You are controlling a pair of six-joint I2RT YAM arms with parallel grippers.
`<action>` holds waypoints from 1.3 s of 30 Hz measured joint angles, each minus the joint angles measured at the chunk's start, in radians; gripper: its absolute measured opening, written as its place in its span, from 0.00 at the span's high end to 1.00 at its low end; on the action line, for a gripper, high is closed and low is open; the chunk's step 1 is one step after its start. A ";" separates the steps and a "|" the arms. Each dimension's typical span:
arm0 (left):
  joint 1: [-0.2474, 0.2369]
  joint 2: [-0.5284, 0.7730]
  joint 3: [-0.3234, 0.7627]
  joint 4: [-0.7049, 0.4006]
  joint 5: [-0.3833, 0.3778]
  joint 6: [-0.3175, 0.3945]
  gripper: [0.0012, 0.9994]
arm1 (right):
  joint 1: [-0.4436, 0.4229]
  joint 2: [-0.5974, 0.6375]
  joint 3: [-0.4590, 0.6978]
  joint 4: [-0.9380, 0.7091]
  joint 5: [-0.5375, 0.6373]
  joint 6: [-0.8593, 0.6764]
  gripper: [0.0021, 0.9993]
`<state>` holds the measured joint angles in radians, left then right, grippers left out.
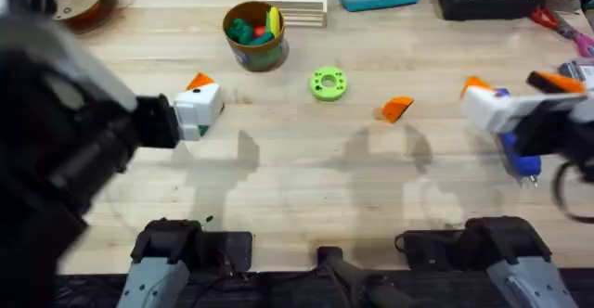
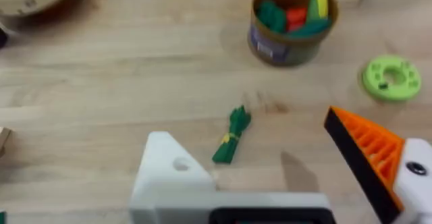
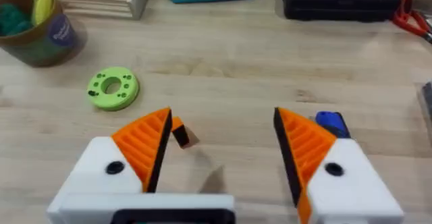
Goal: Pick up the gripper from the table and insert it into the empty holder that is missing its gripper. Then pick up a screw, insert it into the mounting hole, and use the screwdriver to tighten it. Finally, clean up the table by picking up the vegetable and placing it into the bucket.
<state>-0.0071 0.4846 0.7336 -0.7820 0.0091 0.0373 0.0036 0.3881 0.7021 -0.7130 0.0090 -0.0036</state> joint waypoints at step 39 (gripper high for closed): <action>-0.514 0.269 0.203 0.015 0.147 0.126 0.01 | 0.000 0.279 0.258 -0.198 0.000 0.000 0.10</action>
<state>-0.5206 0.7536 0.9369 -0.7674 0.1565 0.1633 0.0036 0.6668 0.9604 -0.9108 0.0090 -0.0038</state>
